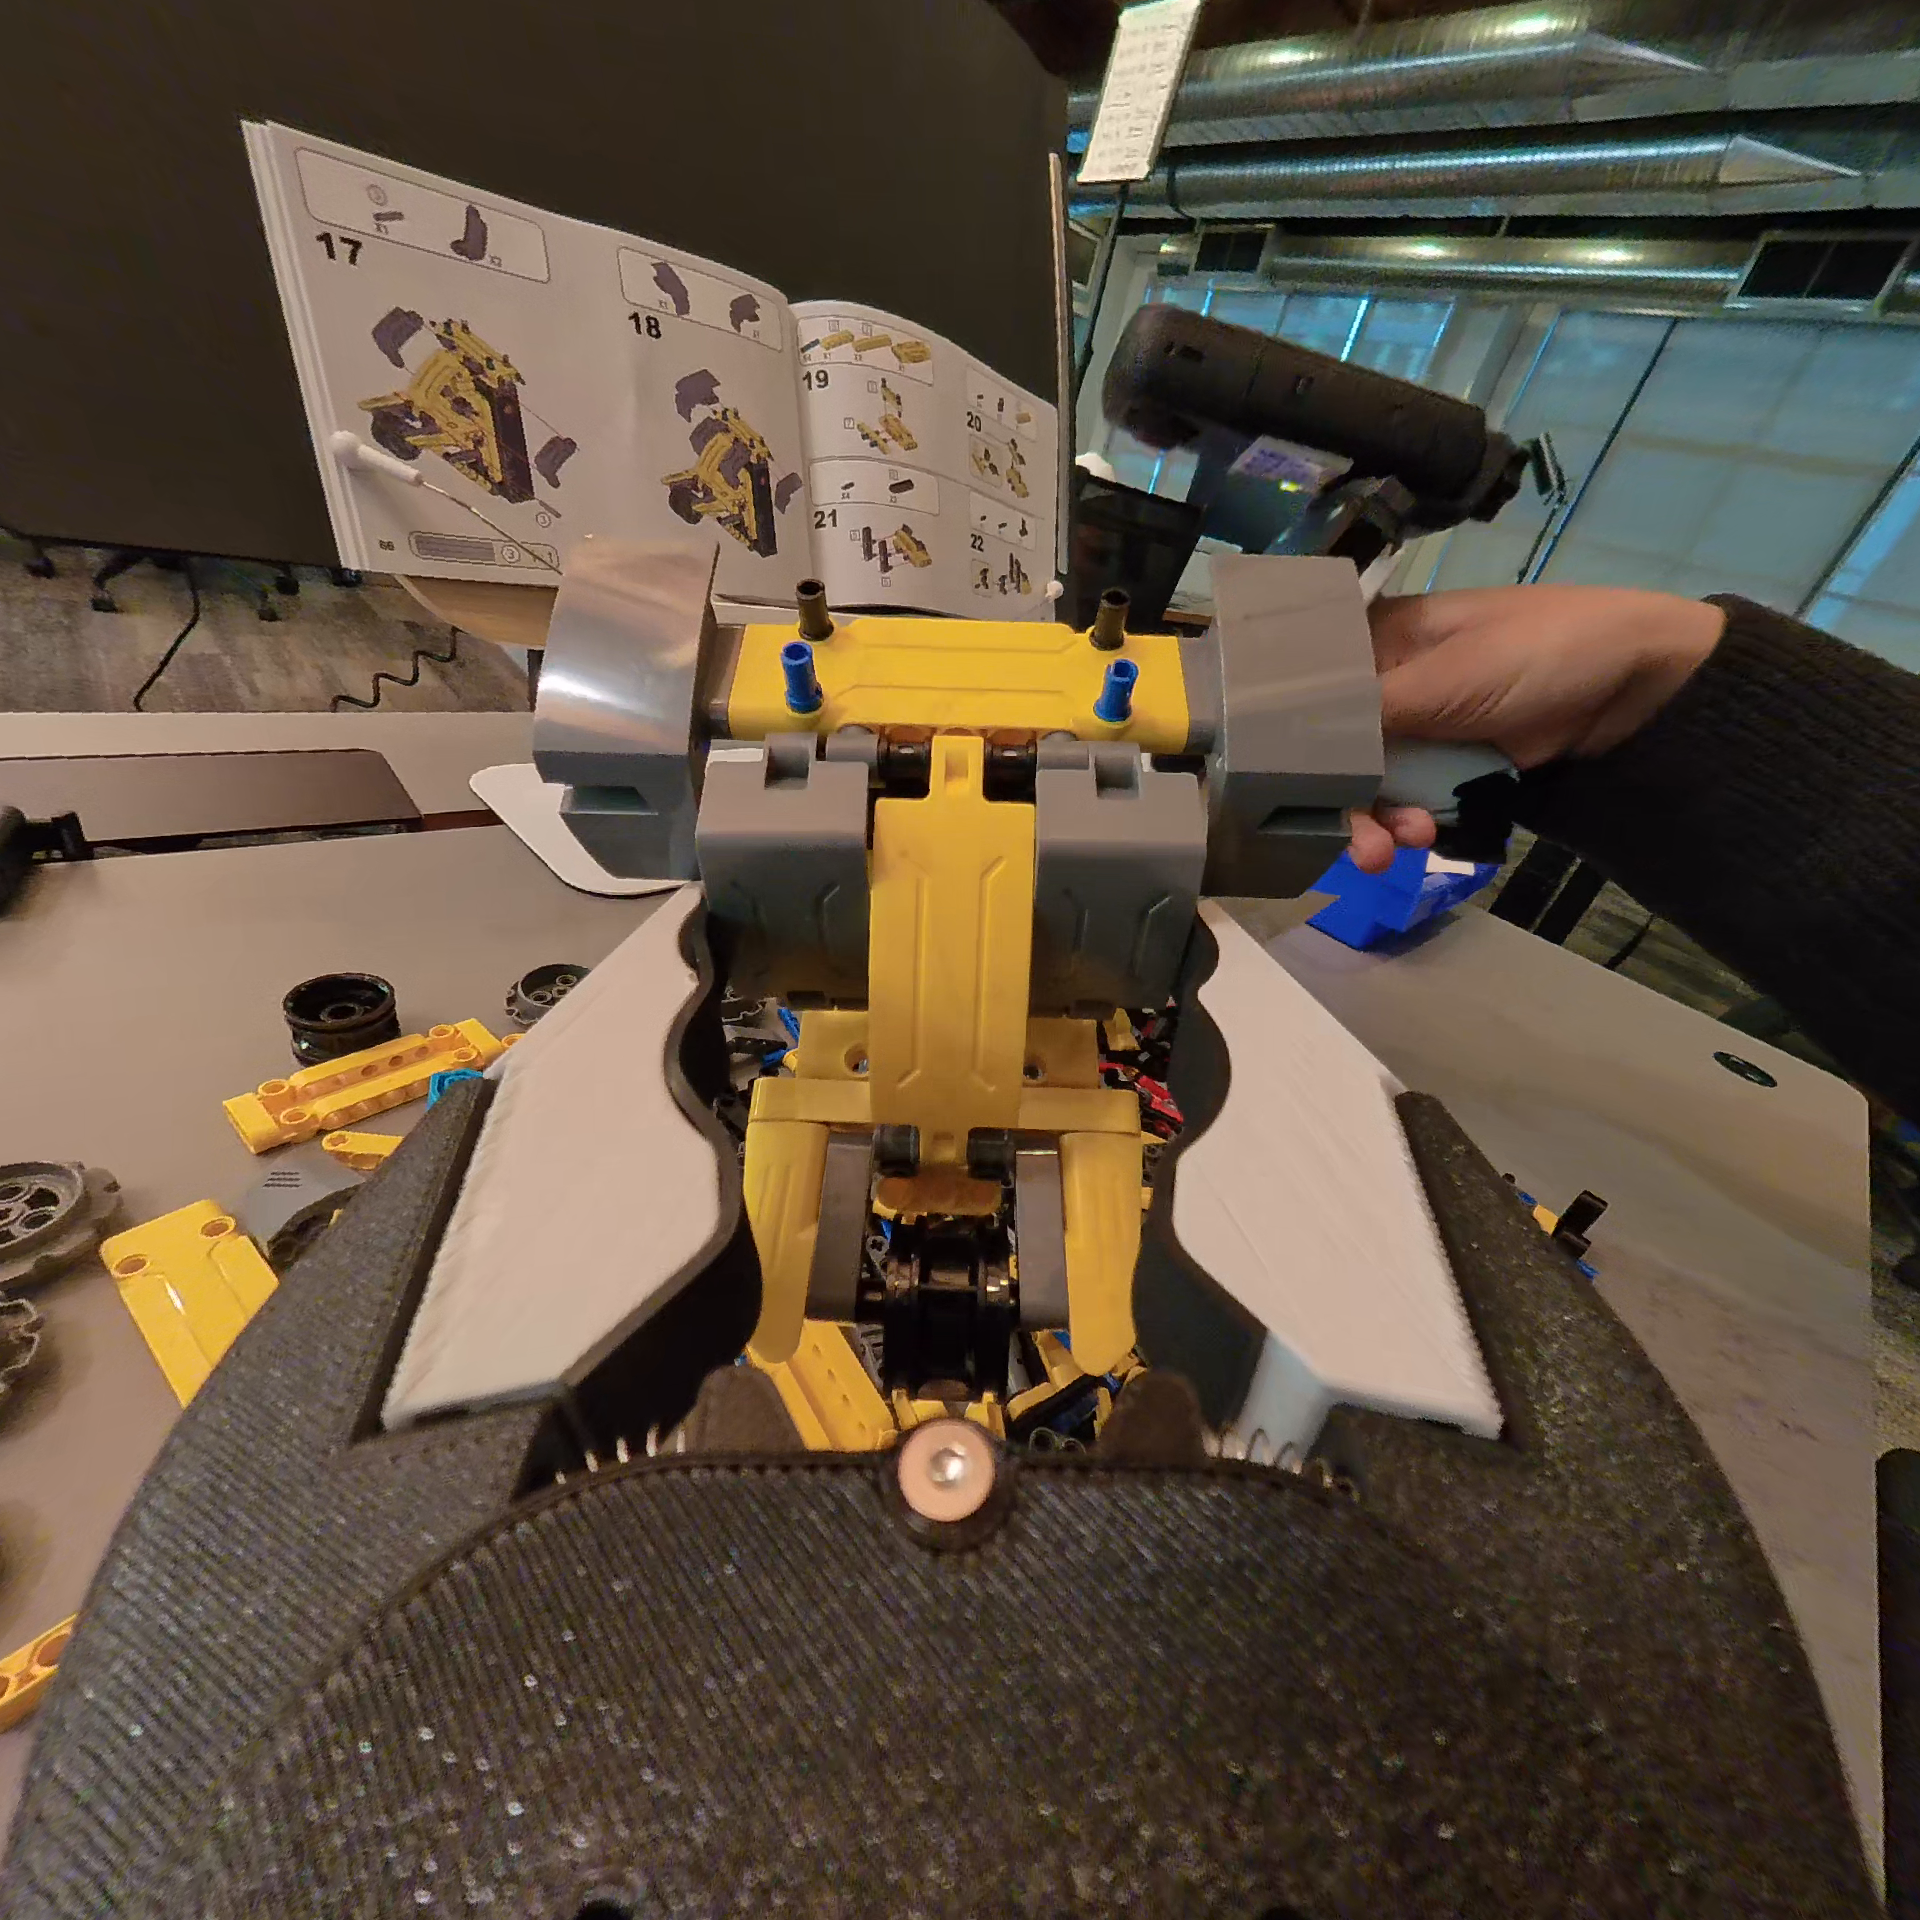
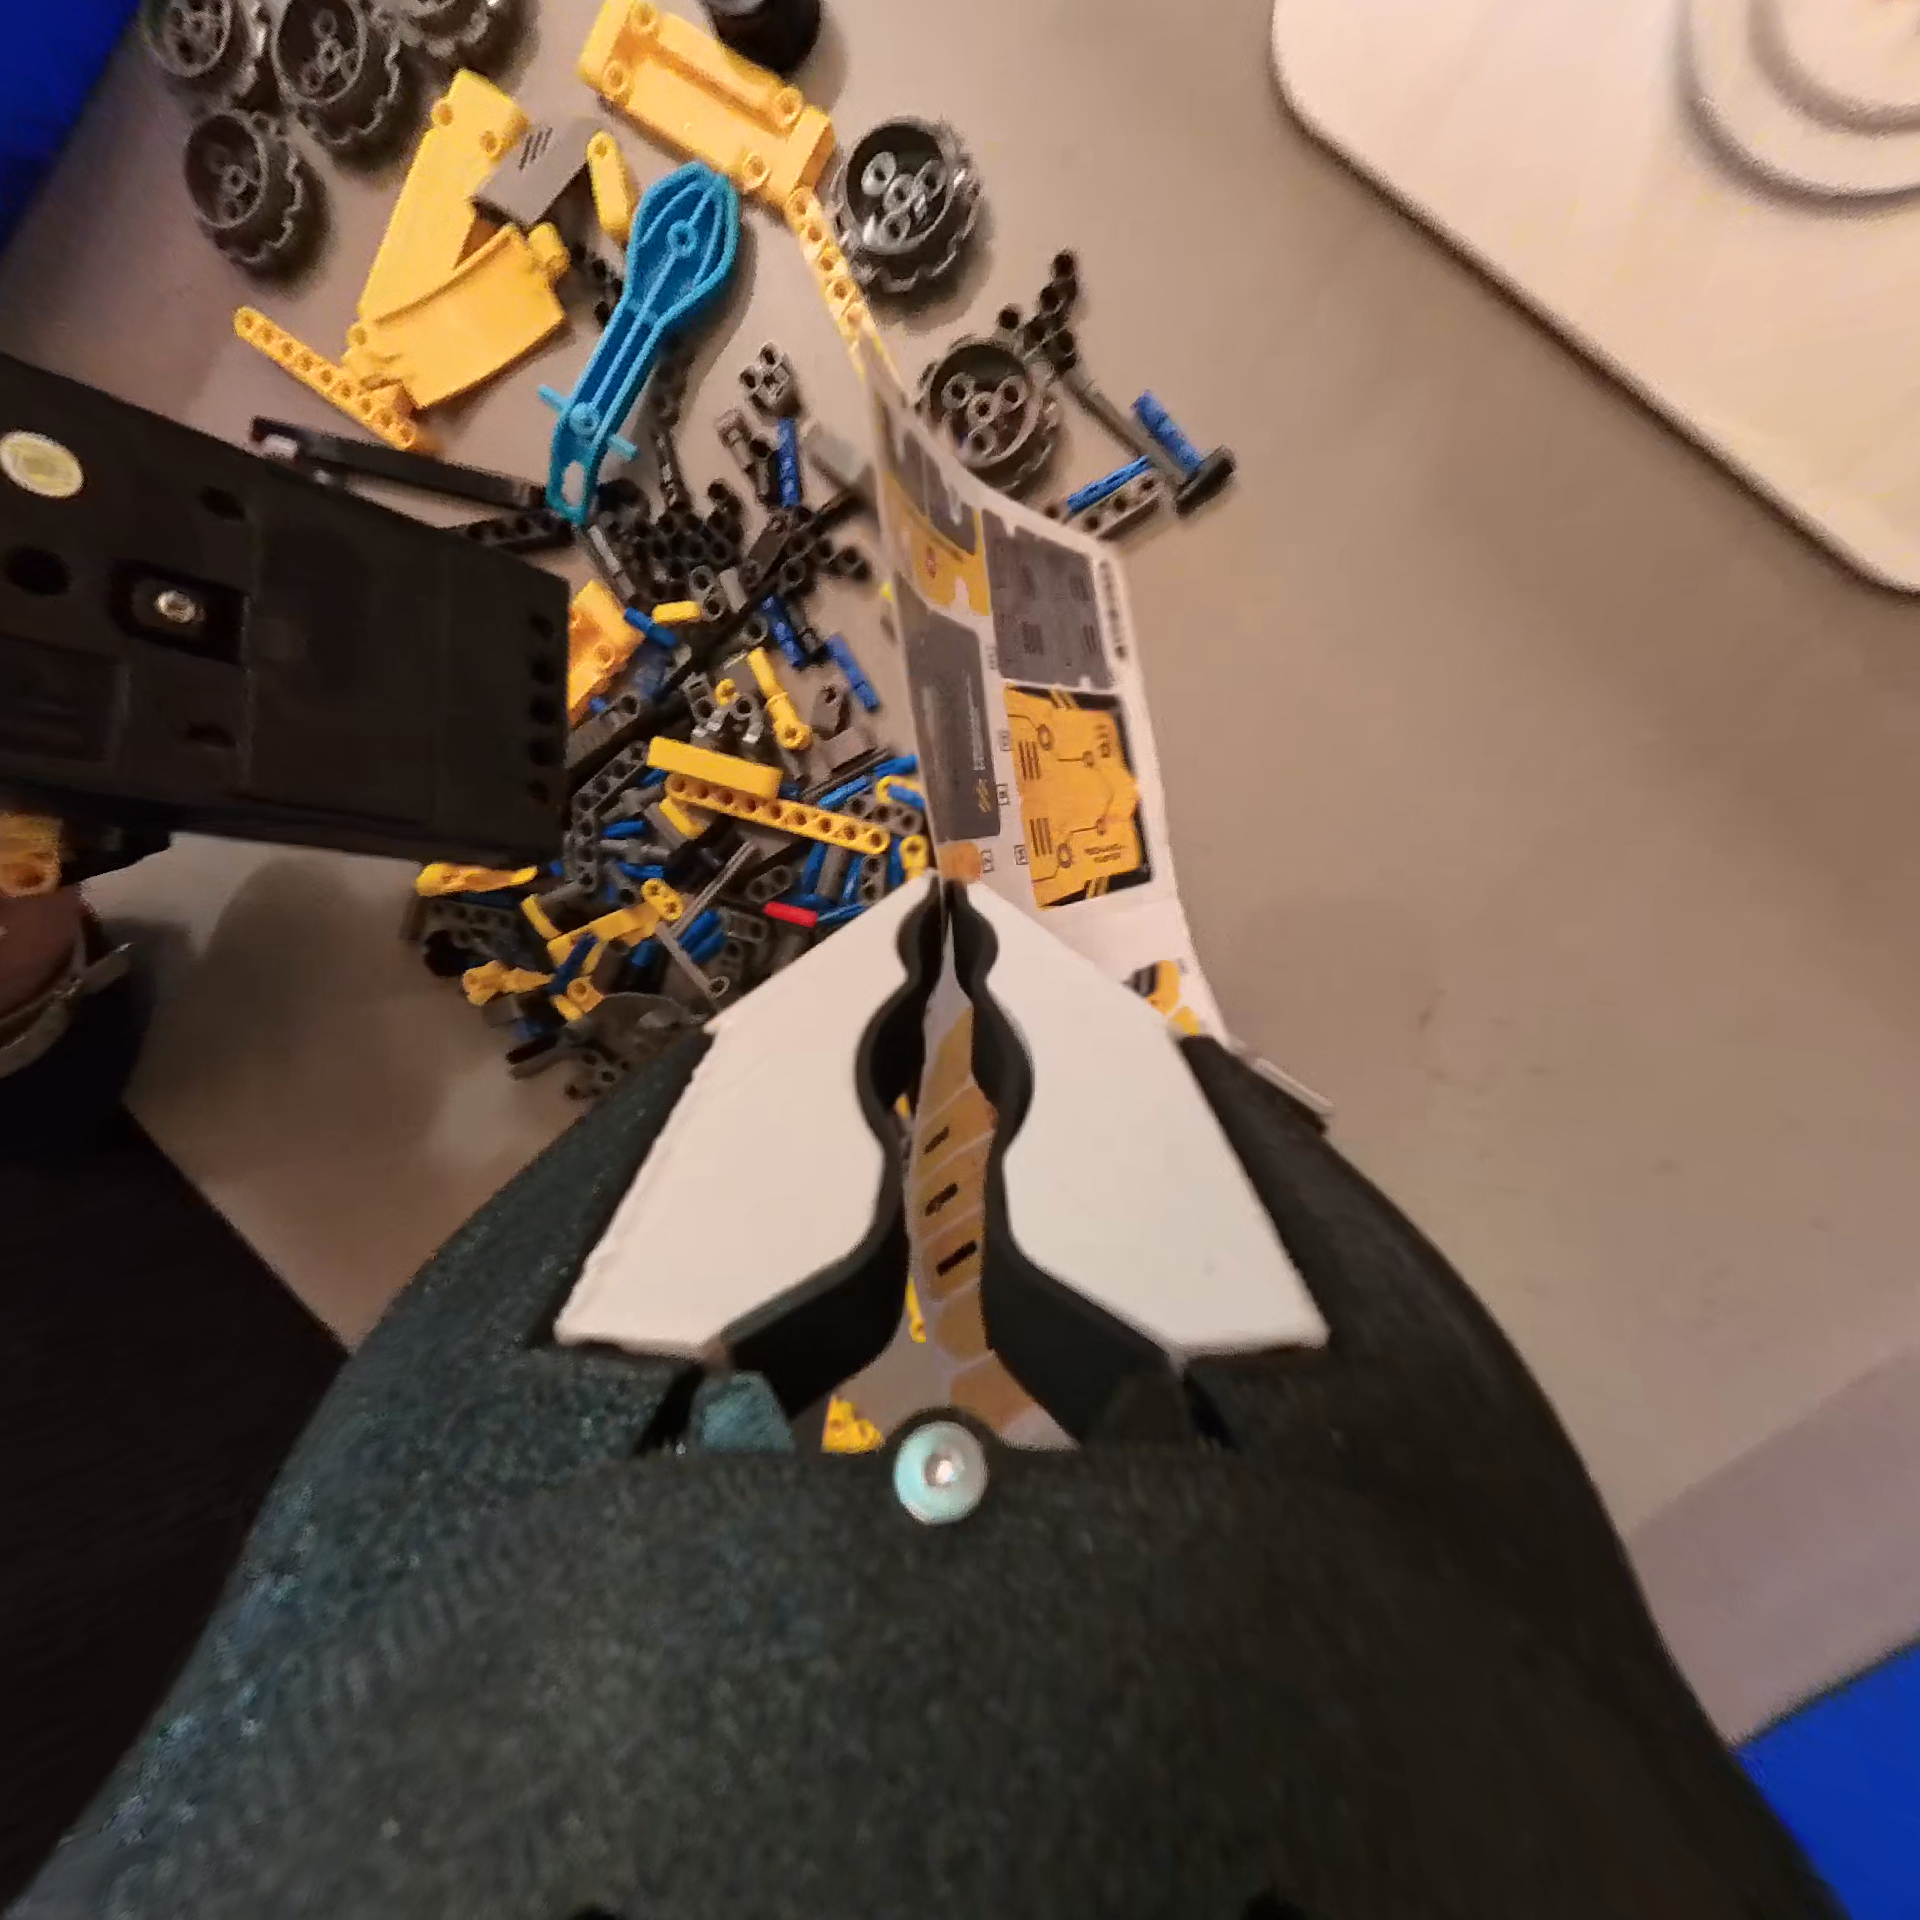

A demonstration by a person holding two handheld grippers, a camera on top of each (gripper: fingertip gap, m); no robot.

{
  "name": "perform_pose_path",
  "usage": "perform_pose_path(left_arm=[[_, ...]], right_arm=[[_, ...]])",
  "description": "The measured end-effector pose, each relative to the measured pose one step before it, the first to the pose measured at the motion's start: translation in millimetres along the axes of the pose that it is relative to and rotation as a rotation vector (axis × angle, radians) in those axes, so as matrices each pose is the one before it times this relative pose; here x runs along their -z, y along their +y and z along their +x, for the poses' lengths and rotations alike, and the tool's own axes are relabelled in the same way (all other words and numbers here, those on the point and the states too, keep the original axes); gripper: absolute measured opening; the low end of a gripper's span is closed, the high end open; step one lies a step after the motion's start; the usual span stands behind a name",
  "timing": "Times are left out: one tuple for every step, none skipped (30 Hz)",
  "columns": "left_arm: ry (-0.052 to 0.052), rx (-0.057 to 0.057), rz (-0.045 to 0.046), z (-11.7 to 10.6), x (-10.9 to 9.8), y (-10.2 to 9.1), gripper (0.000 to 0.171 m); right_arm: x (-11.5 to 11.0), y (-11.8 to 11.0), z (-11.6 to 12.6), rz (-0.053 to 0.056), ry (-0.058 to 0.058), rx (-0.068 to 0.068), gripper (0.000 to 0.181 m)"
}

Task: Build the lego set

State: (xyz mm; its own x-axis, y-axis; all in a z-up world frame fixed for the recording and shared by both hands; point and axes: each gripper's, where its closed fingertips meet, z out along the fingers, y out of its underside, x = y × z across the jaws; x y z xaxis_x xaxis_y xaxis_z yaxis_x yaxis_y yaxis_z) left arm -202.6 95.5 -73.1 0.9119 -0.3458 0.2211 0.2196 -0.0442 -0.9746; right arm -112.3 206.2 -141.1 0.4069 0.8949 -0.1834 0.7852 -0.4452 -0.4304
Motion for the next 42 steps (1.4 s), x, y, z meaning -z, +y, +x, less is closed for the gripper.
perform_pose_path(left_arm=[[0.0001,0.0010,-0.00003,-0.01,0.04,-0.02,0.081],[0.0009,0.0006,0.00024,0.08,0.02,-0.06,0.081],[0.0008,0.0003,0.00089,0.16,0.03,-0.12,0.081],[0.0007,0.0005,0.00047,0.13,-0.03,-0.07,0.081],[0.0010,0.0007,0.00047,0.09,0.00,-0.09,0.080],[0.0012,0.0019,0.00050,0.10,0.04,-0.02,0.080],[0.0015,0.0024,0.00077,-0.01,0.09,-0.10,0.081],[0.0011,0.0027,0.00166,-0.01,0.12,-0.22,0.081],[0.0008,0.0019,0.00170,-0.06,0.21,-0.22,0.081],[0.0000,0.0013,0.00102,-0.20,0.04,-0.12,0.081],[-0.0006,0.0005,0.00057,-0.19,0.12,-0.12,0.081],[-0.0007,-0.0004,-0.00034,-0.12,0.02,0.05,0.081],[-0.0005,-0.0008,-0.00063,-0.04,0.01,0.11,0.081],[-0.0002,-0.0004,-0.00027,0.12,-0.05,0.08,0.081],[0.0007,-0.0002,-0.00001,0.17,-0.13,-0.08,0.081],[0.0017,-0.0002,0.00024,0.41,-0.09,0.01,0.081],[0.0017,0.0007,0.00025,0.28,-0.02,-0.04,0.081],[0.0010,0.0011,-0.00008,0.16,-0.08,0.10,0.081],[0.0005,0.0005,0.00001,0.10,0.00,0.00,0.081],[-0.0002,0.0005,0.00000,-0.12,0.04,0.07,0.081],[-0.0004,0.0001,0.00033,-0.11,0.11,-0.06,0.081],[0.0000,0.0002,0.00040,0.01,-0.03,-0.06,0.081],[0.0006,-0.0003,-0.00021,0.06,0.02,0.03,0.081],[0.0002,-0.0004,-0.00065,0.18,-0.03,0.14,0.081],[0.0000,-0.0005,-0.00140,0.05,-0.16,0.33,0.081],[-0.0002,-0.0009,-0.00153,0.07,-0.06,0.16,0.081],[-0.0007,-0.0015,-0.00056,-0.02,-0.03,0.12,0.081],[-0.0008,-0.0009,0.00024,-0.03,0.04,-0.10,0.081],[-0.0001,-0.0004,0.00069,0.04,0.14,-0.09,0.081],[0.0006,0.0006,0.00036,0.07,0.10,-0.07,0.081],[0.0009,0.0015,0.00024,0.06,0.05,-0.08,0.081],[0.0012,0.0023,0.00030,0.01,0.00,-0.02,0.081],[0.0018,0.0022,0.00068,0.15,0.16,-0.06,0.081],[0.0022,0.0030,0.00109,0.14,0.07,-0.15,0.081],[0.0024,0.0024,0.00121,0.27,0.12,-0.24,0.081],[0.0015,0.0013,0.00147,0.17,0.16,-0.15,0.081],[0.0005,0.0007,0.00096,0.07,0.06,-0.16,0.081],[-0.0001,0.0012,0.00038,-0.18,0.18,-0.03,0.081],[0.0003,0.0013,0.00030,-0.07,0.06,0.01,0.081],[0.0007,0.0014,0.00017,0.02,0.06,-0.07,0.081],[0.0007,0.0007,0.00049,0.06,0.00,-0.09,0.081],[0.0003,0.0001,0.00111,0.03,0.14,-0.17,0.081]], right_arm=[[4.19,-4.88,5.23,0.0261,0.0327,-0.0013,0.000],[5.29,-5.16,6.65,0.0285,0.0355,-0.0038,0.000],[6.22,-5.44,7.87,0.0312,0.0370,-0.0055,0.000],[6.77,-5.09,9.64,0.0303,0.0420,-0.0078,0.000],[7.34,-4.48,9.88,0.0285,0.0371,-0.0085,0.000],[7.82,-3.76,8.84,0.0256,0.0245,-0.0131,0.000],[8.01,-2.49,9.64,0.0204,0.0254,-0.0149,0.000],[7.90,-0.80,10.45,0.0123,0.0290,-0.0108,0.000],[7.62,1.51,11.05,0.0029,0.0310,-0.0095,0.000],[7.22,3.39,12.38,-0.0023,0.0386,-0.0084,0.000],[6.78,5.22,12.75,-0.0073,0.0380,-0.0072,0.000],[6.24,7.73,12.36,-0.0164,0.0325,-0.0082,0.000],[5.82,8.92,13.16,-0.0203,0.0331,-0.0077,0.000],[5.10,9.28,14.56,-0.0204,0.0386,-0.0076,0.000],[4.07,9.94,14.51,-0.0239,0.0371,-0.0102,0.000],[2.58,10.56,13.53,-0.0285,0.0307,-0.0114,0.000],[1.02,9.91,10.42,-0.0242,0.0165,-0.0155,0.000],[-0.61,10.04,7.58,-0.0257,0.0063,-0.0181,0.000],[-2.03,10.05,6.30,-0.0269,0.0098,-0.0110,0.000],[-3.06,9.56,5.15,-0.0272,0.0155,-0.0013,0.000],[-3.72,8.60,3.46,-0.0250,0.0147,0.0022,0.000],[-4.32,7.61,0.87,-0.0238,0.0061,0.0008,0.000],[-4.42,5.89,-0.79,-0.0189,0.0016,-0.0029,0.000],[-4.50,4.24,-1.91,-0.0129,0.0001,-0.0017,0.000],[-4.25,3.42,-2.77,-0.0122,-0.0007,0.0024,0.000],[-4.19,2.90,-3.86,-0.0115,-0.0041,0.0028,0.000],[-3.39,1.64,-4.34,-0.0057,-0.0058,0.0030,0.000],[-2.00,-0.09,-5.33,0.0019,-0.0125,0.0016,0.000],[-1.07,-0.21,-5.58,-0.0003,-0.0145,0.0011,0.000],[-0.43,-0.65,-4.05,0.0010,-0.0055,0.0064,0.000],[-0.04,-1.43,-2.72,0.0037,0.0019,0.0088,0.000],[0.11,-1.20,-3.05,0.0011,-0.0030,0.0066,0.000],[0.10,-0.84,-3.59,-0.0009,-0.0084,0.0048,0.000],[-0.02,-1.14,-3.69,0.0009,-0.0107,0.0037,0.000],[-0.17,-1.02,-3.48,0.0002,-0.0114,0.0026,0.000],[-0.30,-0.76,-3.26,-0.0008,-0.0102,0.0024,0.000],[-0.16,-1.04,-3.00,0.0010,-0.0087,0.0015,0.000],[-0.18,-1.28,-3.12,0.0019,-0.0097,0.0003,0.000],[-0.27,-1.25,-3.35,0.0015,-0.0109,0.0009,0.000],[-0.28,-1.31,-3.58,0.0019,-0.0110,0.0017,0.000],[-0.18,-1.58,-3.57,0.0024,-0.0102,0.0019,0.000],[-0.29,-1.31,-3.87,0.0018,-0.0110,0.0014,0.000]])
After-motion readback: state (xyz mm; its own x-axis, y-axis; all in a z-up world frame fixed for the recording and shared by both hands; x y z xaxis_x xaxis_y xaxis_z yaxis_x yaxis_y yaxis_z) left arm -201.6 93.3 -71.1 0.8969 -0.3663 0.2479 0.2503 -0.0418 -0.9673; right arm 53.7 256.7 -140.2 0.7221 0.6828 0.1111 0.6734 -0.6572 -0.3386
